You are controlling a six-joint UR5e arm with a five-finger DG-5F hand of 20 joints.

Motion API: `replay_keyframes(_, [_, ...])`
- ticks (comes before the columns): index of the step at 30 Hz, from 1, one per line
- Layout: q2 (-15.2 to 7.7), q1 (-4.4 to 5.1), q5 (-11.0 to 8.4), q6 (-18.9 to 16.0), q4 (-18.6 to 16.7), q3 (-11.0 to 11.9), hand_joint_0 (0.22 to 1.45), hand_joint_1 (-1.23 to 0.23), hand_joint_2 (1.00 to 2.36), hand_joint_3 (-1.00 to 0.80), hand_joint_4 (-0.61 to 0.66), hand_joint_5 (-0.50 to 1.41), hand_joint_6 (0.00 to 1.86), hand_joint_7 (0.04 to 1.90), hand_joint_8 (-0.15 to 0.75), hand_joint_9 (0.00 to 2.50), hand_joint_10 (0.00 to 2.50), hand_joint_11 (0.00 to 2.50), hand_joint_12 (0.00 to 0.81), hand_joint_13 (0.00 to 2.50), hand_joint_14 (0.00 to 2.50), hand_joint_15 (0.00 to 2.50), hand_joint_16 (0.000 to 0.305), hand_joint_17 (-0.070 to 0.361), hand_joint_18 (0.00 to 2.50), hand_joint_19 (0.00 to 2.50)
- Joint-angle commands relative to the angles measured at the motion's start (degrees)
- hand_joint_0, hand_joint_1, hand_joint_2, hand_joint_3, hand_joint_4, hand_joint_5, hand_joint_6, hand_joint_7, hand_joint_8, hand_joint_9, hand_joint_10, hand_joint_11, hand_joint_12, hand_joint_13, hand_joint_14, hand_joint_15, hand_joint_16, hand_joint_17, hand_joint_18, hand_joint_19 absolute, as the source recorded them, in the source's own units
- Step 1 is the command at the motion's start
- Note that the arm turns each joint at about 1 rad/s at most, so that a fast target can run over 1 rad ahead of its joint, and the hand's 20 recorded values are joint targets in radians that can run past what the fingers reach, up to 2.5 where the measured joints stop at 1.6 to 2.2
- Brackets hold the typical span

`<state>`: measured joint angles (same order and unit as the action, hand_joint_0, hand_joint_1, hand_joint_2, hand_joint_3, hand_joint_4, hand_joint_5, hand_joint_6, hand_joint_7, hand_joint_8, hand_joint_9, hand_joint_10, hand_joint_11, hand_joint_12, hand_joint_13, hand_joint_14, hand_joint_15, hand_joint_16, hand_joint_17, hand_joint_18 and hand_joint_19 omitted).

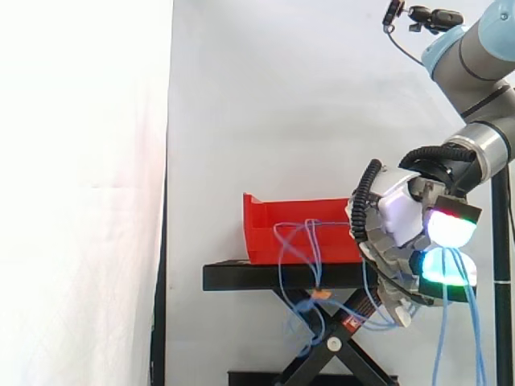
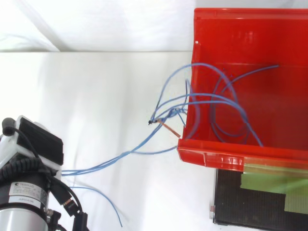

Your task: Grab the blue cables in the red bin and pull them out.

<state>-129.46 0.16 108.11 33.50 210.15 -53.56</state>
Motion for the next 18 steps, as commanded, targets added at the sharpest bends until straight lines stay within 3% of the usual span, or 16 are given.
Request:
replay_keyframes(1, [0.26, 0.01, -0.09, 0.03, 0.34, 0.04, 0.94, -0.82, 1.00, -1.00, 0.14, 0.98, 0.43, 0.70, 0.260, 1.13, 0.03, 1.25, 0.352, 1.19, 0.03, 1.03, 0.045, 0.102, 0.55, 0.64])
replay_keyframes(5, [0.26, 0.01, 0.00, 0.03, 0.78, 0.04, 0.94, -0.82, 1.00, -1.00, 0.13, 0.98, 0.43, 0.70, 0.261, 1.19, 0.02, 1.43, 0.352, 1.22, 0.03, 1.10, 0.045, 0.102, 0.56, 0.66])
replay_keyframes(12, [0.26, 0.10, -0.18, 0.03, 0.87, -0.05, 0.94, -0.82, 1.00, -1.00, 0.14, 0.98, 0.44, 0.69, 0.264, 1.17, 0.02, 1.39, 0.353, 1.21, 0.03, 1.11, 0.045, 0.102, 0.55, 0.66])
replay_keyframes(18, [0.26, 0.10, 0.00, 0.03, 0.87, -0.05, 0.95, -0.82, 1.00, -1.00, 0.14, 0.97, 0.43, 0.69, 0.266, 1.21, 0.02, 1.46, 0.332, 1.41, 0.01, 1.42, 0.045, 0.100, 0.66, 0.76])
